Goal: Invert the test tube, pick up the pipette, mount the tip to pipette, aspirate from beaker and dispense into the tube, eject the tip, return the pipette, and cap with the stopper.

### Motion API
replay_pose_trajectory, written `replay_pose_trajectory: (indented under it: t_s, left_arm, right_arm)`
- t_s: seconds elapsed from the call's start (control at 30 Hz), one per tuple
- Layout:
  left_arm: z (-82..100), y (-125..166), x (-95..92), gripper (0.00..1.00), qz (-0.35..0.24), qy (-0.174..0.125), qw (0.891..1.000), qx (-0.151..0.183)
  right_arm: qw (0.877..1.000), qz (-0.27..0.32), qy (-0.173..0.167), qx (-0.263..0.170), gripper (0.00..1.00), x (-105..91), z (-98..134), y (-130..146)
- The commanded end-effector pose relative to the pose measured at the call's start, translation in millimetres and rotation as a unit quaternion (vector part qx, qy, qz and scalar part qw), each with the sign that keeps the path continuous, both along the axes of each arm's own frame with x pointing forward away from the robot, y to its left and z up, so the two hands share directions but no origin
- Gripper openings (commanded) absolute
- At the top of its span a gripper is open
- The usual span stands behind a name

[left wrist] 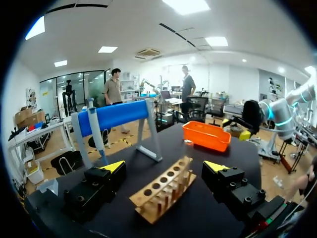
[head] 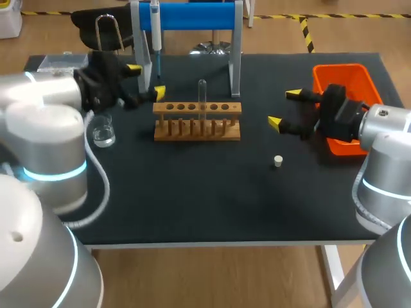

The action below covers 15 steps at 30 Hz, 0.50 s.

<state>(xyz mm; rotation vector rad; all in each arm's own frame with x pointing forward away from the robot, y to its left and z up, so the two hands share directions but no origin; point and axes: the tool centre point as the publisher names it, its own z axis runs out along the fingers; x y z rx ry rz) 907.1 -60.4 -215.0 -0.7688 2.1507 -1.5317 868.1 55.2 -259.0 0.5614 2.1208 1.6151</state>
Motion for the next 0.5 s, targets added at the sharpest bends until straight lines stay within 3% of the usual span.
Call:
replay_pose_trajectory:
  t_s: [0.03,0.5]
  left_arm:
    - [-14.1,-17.7,-27.9,1.0,0.015,-0.051,0.998,-0.041]
    - [-23.0,-20.0,-37.6,1.0,0.004,-0.066,0.996,-0.057]
  right_arm:
    - [1.0,-0.001,0.0,0.0,1.0,-1.1,0.1,0.0]
    - [1.0,-0.001,0.0,0.0,1.0,-1.1,0.1,0.0]
